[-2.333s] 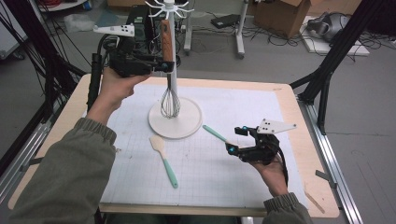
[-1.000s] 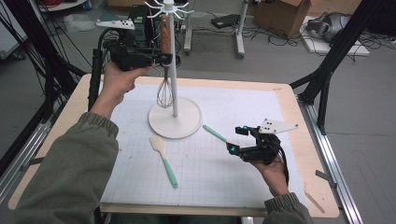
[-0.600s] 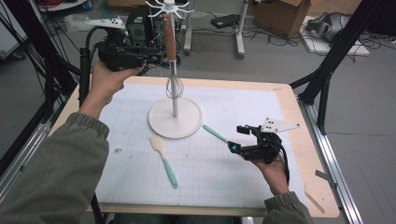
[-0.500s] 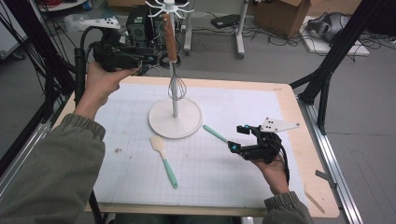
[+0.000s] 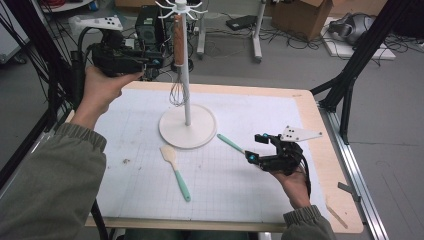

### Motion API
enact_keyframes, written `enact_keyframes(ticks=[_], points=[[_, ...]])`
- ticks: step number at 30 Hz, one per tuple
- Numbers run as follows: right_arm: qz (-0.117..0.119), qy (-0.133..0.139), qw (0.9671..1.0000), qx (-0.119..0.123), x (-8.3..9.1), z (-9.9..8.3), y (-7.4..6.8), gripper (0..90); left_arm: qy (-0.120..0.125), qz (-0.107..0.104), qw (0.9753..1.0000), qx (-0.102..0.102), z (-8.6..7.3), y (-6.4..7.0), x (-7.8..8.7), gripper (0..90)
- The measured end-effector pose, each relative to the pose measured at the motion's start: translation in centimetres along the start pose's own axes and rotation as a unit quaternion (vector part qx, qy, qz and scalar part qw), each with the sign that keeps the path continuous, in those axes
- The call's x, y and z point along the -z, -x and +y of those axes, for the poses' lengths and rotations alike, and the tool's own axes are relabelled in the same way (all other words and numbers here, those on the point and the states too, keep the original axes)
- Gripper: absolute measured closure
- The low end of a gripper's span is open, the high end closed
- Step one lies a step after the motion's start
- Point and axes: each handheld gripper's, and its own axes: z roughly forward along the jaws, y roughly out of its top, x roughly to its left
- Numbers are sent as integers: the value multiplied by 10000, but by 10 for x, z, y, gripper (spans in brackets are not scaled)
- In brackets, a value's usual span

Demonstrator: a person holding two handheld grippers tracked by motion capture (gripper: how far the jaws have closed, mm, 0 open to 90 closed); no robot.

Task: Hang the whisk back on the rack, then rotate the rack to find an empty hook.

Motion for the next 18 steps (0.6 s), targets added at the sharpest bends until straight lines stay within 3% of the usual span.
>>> enact_keyframes(ticks=[1, 5, 18], points=[[-6, -2, 10000, 3, 0, 0, 0, 237, 30, -49, 10000, -17, 2, 1, 0, 770], [-8, 9, 10000, -22, 1, 0, 0, 236, 129, -123, 9998, -57, 12, 4, 0, 841], [21, -6, 10000, -37, -1, -2, 3, 236, 236, -94, 9996, -75, 41, 3, -3, 896]])
